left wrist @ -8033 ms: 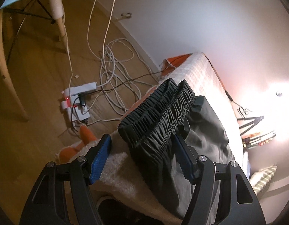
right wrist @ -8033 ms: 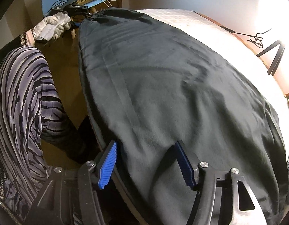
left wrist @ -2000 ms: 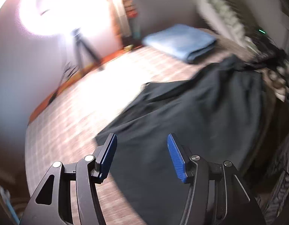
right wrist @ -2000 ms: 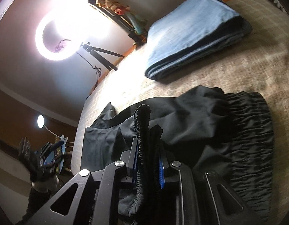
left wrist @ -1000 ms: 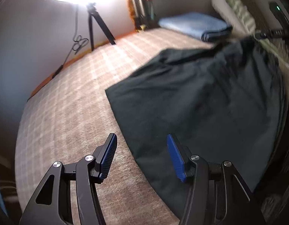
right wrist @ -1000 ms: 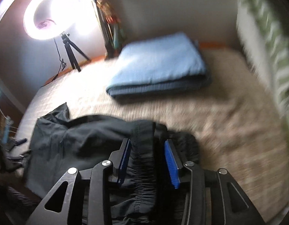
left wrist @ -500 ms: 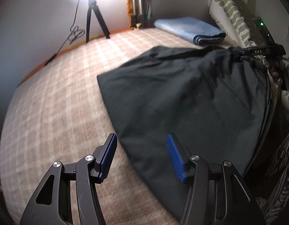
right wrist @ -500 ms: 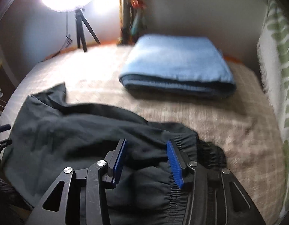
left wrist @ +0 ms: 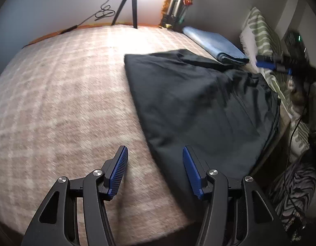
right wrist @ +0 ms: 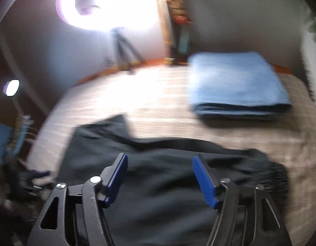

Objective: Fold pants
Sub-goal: 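Move both open tools back over the folded pants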

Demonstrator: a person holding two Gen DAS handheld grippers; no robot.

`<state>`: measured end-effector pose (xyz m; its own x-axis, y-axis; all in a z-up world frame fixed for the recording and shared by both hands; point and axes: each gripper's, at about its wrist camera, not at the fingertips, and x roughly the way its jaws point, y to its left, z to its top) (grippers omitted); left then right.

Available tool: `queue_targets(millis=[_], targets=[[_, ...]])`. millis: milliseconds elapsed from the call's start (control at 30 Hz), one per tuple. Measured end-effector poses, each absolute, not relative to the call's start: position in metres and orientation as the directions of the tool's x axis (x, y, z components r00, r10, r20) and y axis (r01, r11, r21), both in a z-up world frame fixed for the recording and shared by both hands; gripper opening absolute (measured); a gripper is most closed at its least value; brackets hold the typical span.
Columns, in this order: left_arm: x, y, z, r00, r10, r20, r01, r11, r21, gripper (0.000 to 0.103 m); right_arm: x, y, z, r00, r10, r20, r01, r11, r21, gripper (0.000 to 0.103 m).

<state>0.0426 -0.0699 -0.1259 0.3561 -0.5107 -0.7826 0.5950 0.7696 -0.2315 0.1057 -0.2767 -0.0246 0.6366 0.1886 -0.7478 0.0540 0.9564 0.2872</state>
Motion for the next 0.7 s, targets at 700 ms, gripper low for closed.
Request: queue_targets(millis=[700], targets=[[0.036, -0.063, -0.132, 0.274, -0.605, -0.748, 0.599, 0.716, -0.359, 0.055, 0.252, -0.05, -0.087, 0.287, 0.24, -0.927, -0.08, 0.971, 0.227, 0.061]])
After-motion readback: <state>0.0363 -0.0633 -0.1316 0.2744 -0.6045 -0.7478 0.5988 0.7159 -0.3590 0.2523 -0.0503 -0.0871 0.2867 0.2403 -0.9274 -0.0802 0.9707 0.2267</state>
